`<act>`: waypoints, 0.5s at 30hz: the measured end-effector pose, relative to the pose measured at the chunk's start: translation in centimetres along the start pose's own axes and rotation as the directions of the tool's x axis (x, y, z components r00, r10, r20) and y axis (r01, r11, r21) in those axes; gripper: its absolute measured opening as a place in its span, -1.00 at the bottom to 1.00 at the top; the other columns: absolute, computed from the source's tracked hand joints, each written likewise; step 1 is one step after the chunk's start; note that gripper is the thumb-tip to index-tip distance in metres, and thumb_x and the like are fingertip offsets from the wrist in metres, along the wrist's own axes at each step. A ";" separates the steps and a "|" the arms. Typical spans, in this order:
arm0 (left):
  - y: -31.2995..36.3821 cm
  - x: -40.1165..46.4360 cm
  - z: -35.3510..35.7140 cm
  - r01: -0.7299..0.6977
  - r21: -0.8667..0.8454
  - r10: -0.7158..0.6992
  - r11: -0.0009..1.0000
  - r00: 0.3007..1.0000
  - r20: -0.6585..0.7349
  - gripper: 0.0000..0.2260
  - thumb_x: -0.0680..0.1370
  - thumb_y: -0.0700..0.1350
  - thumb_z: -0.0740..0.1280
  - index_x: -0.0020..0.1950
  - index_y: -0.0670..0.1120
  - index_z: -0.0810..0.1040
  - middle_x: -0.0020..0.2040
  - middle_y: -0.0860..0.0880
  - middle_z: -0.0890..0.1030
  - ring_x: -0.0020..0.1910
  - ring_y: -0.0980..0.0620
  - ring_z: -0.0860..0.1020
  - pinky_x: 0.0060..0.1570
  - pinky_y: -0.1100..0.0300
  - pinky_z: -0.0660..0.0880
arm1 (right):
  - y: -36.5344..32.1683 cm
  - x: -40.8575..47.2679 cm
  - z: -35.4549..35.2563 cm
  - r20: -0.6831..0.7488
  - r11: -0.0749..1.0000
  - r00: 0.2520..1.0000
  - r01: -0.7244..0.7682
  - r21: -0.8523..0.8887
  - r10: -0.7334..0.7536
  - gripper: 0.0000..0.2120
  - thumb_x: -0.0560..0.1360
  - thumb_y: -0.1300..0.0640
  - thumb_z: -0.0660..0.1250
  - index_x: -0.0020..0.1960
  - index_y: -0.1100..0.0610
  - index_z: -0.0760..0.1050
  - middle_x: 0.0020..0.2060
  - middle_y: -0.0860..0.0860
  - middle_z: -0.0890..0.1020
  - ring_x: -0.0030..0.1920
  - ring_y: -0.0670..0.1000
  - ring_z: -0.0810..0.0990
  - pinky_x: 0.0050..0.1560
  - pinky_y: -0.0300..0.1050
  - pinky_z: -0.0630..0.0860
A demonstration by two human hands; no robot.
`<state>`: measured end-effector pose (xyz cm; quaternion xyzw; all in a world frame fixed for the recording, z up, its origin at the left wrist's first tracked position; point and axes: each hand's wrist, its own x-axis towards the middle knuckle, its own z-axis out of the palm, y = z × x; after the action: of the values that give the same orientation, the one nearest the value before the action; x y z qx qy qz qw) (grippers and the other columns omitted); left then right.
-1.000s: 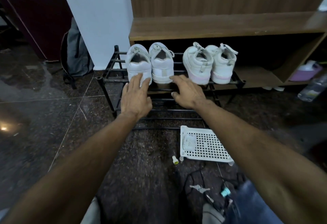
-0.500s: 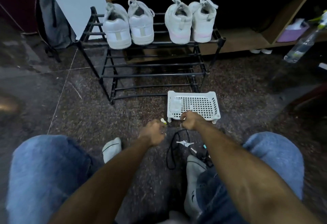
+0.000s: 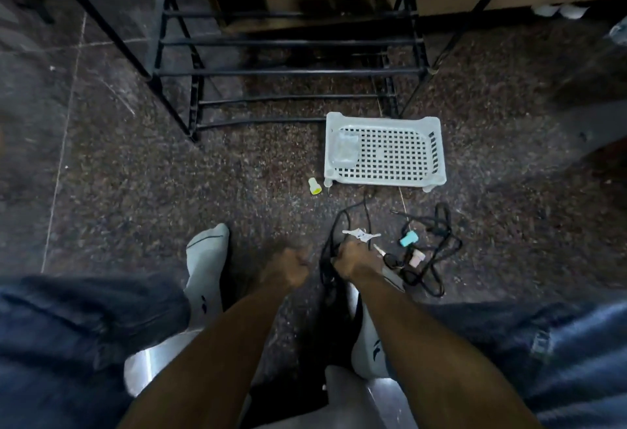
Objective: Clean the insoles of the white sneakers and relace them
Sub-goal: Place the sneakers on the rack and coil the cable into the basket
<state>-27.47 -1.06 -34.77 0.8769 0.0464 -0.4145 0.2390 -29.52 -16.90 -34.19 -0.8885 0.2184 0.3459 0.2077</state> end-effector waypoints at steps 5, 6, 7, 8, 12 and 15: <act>-2.6 1.4 1.8 0.063 -0.094 -0.057 0.993 0.996 0.069 -0.70 0.46 -0.05 0.32 0.11 -0.14 0.65 0.17 -0.16 0.63 0.20 -0.14 0.56 0.21 0.10 0.47 | -0.8 1.5 3.9 -0.050 0.997 0.998 -0.048 -0.052 0.046 -0.59 0.56 -0.09 0.25 0.27 0.15 0.40 0.22 0.13 0.53 0.22 0.20 0.54 0.13 0.02 0.47; -2.8 1.5 2.1 0.065 -0.100 -0.057 0.993 0.995 0.083 -0.67 0.44 -0.04 0.30 0.11 -0.16 0.65 0.17 -0.17 0.62 0.21 -0.15 0.55 0.22 0.10 0.46 | -0.9 1.7 4.4 -0.060 0.998 0.997 -0.047 -0.052 0.044 -0.60 0.56 -0.07 0.25 0.28 0.15 0.37 0.23 0.13 0.51 0.22 0.20 0.54 0.12 0.03 0.47; -3.1 1.7 2.5 0.064 -0.094 -0.053 0.993 0.992 0.112 -0.63 0.41 -0.02 0.26 0.11 -0.17 0.65 0.18 -0.19 0.62 0.21 -0.16 0.55 0.24 0.09 0.45 | -0.9 1.9 4.7 -0.059 0.998 0.998 -0.041 -0.052 0.038 -0.62 0.56 -0.04 0.25 0.28 0.15 0.36 0.23 0.14 0.51 0.22 0.21 0.54 0.12 0.04 0.47; -3.5 2.0 2.8 0.063 -0.081 -0.052 0.995 0.990 0.132 -0.60 0.39 -0.01 0.24 0.10 -0.17 0.64 0.18 -0.19 0.61 0.22 -0.17 0.54 0.25 0.07 0.43 | -0.9 2.1 4.7 -0.046 0.998 0.999 -0.023 -0.053 0.021 -0.64 0.56 -0.02 0.26 0.26 0.15 0.39 0.23 0.14 0.51 0.22 0.22 0.53 0.12 0.03 0.47; -3.6 2.2 2.5 0.095 -0.153 -0.083 0.984 0.993 0.078 -0.74 0.44 -0.09 0.33 0.09 -0.11 0.65 0.15 -0.15 0.64 0.18 -0.14 0.57 0.23 0.08 0.46 | -1.4 2.8 3.3 0.111 0.998 0.994 0.003 0.068 -0.011 -0.75 0.47 0.01 0.32 0.08 0.12 0.57 0.09 0.15 0.60 0.14 0.21 0.57 0.08 -0.02 0.49; -1.3 1.6 1.0 -0.052 -0.235 0.038 0.971 0.997 -0.067 -0.70 0.48 -0.29 0.32 0.18 -0.07 0.60 0.09 -0.06 0.64 0.10 -0.03 0.59 0.18 0.10 0.48 | -2.3 2.7 1.1 0.217 0.953 0.970 0.042 0.301 -0.112 -0.92 0.43 0.19 0.33 -0.23 0.15 0.55 -0.28 0.17 0.62 -0.24 0.15 0.62 -0.19 -0.10 0.50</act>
<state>-27.51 -0.56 -36.97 0.8555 0.0829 -0.3731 0.3494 -27.10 -15.08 -36.35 -0.8092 0.2066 0.4025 0.3748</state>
